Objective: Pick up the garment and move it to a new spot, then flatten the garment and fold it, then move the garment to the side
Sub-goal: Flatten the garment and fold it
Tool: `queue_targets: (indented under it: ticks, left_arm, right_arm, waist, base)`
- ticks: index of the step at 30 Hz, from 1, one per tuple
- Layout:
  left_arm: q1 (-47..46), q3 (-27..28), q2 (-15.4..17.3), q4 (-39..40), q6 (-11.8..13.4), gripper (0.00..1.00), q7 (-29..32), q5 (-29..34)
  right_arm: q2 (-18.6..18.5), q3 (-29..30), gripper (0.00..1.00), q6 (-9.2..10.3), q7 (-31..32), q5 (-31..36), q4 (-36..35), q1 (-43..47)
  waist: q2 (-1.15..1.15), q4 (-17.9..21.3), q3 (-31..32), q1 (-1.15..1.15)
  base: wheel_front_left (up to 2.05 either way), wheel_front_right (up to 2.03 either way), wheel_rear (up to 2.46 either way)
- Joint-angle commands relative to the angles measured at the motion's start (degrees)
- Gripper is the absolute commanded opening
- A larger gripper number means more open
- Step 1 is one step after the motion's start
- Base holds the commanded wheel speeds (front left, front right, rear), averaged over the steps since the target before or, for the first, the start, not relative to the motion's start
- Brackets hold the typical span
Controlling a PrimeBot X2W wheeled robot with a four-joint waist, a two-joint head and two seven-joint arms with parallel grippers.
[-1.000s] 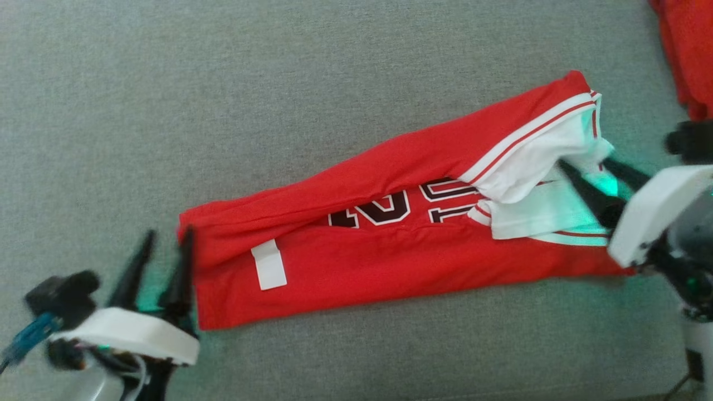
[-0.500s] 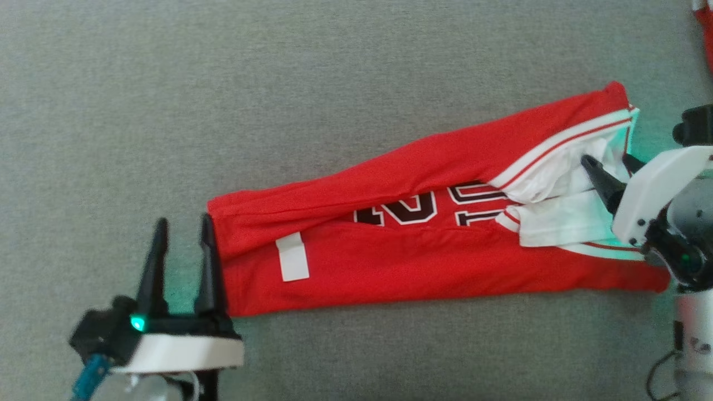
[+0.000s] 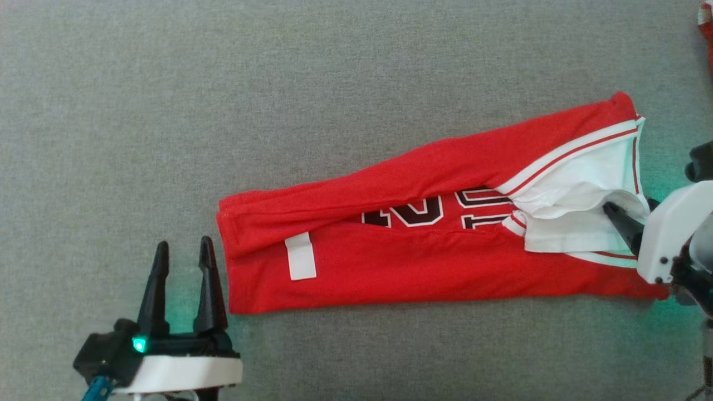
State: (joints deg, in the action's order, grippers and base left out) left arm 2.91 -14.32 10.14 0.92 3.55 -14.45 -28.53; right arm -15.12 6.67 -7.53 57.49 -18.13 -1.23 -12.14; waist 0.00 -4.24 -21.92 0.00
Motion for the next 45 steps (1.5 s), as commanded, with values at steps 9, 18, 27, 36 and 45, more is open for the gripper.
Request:
queue_targets:
  ticks: [9,18,27,36,45]
  left_arm:
    - [-0.6,5.4,-3.1,-0.7,-4.2,1.0,-0.5,3.9]
    - [0.5,8.3,-5.3,-2.0,-6.7,1.0,-0.5,6.1]
    - [1.6,10.0,-6.8,-2.6,-8.1,1.0,-0.5,7.5]
    - [2.7,10.8,-7.2,-3.1,-8.5,1.0,-0.5,8.3]
    - [2.9,11.0,-7.2,-4.5,-8.8,1.0,-0.5,7.6]
  right_arm:
    - [4.6,-3.7,1.0,0.04,2.0,-1.9,3.1,0.3]
    - [4.3,-3.1,0.0,0.04,-1.6,-6.1,2.2,-1.1]
    - [1.0,3.9,0.0,0.04,-6.3,-6.1,3.1,-3.0]
    - [-1.4,7.5,0.0,0.04,-8.1,-5.9,1.0,-3.1]
    - [-4.2,-3.4,0.0,0.04,-5.0,-9.8,-10.7,-1.2]
  waist:
    - [0.0,-1.3,-0.5,0.0]
    - [0.0,-1.0,1.3,0.0]
    - [0.0,-0.7,3.0,0.0]
    - [0.0,0.0,3.8,0.0]
    - [0.0,0.2,5.5,0.0]
  base:
    - [0.0,0.0,0.0]
    - [0.0,0.0,0.0]
    - [0.0,0.0,0.0]
    - [0.0,0.0,0.0]
    - [0.0,0.0,0.0]
